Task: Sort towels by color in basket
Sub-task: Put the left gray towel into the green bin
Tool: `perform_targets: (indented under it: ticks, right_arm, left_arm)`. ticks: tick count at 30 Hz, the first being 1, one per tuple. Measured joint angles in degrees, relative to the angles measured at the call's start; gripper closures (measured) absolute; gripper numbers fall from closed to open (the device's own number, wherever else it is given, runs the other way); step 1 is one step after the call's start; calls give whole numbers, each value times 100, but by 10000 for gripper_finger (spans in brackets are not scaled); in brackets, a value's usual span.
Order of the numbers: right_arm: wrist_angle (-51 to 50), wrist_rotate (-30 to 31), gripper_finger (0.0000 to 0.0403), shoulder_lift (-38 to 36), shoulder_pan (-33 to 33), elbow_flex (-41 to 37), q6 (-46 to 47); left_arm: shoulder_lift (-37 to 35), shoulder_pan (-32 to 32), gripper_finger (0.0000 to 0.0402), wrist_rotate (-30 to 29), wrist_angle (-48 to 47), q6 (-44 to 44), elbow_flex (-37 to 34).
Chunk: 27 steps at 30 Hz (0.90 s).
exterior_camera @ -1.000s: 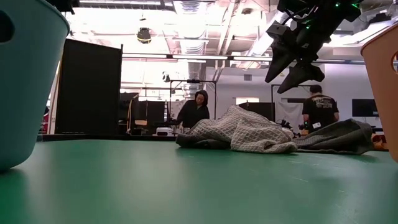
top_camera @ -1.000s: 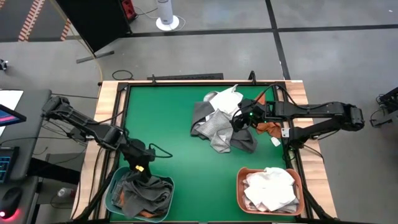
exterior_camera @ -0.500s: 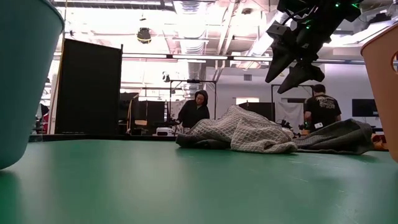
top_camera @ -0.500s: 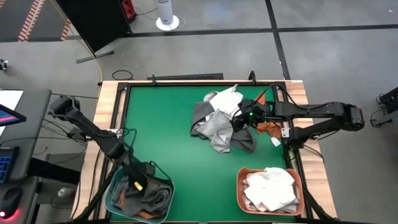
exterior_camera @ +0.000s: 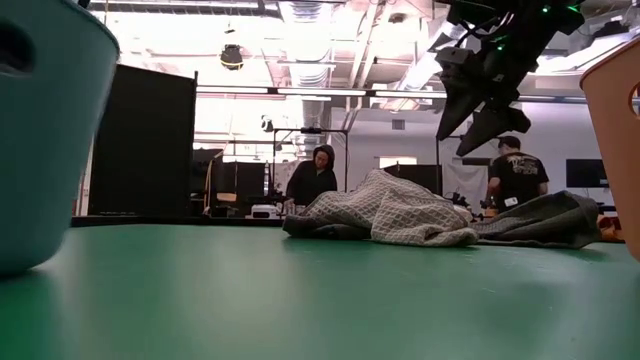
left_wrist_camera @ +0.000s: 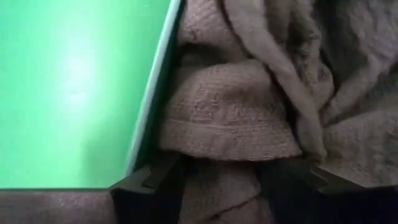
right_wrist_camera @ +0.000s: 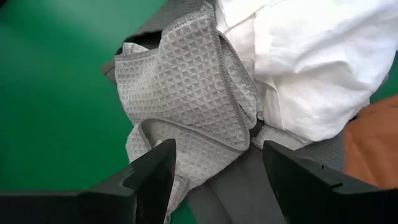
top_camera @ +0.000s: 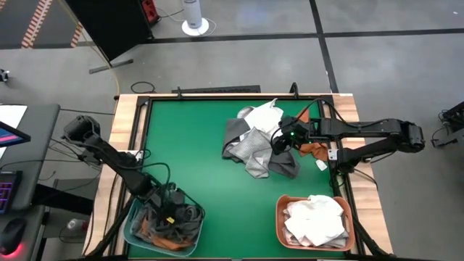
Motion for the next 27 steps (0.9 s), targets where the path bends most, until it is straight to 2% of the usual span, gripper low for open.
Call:
perform_targets:
  ticks: [4,12,19,27]
  right_arm:
    - [7,0,133,-2,0,-1,-3]
    - [21,0,133,-2,0,-2,-15]
    - [51,1,133,-2,0,-1,-13]
    - [62,2,133,-2,0,-1,-11]
  left_arm:
    - [-196,15,221,-87,-968,470,570]
    - [-451,11,221,-61,-2069,1116,1526]
    - [-512,11,221,-262,-1953,1421,1667]
    - [-20,-81,221,43,-1092,2029,1633]
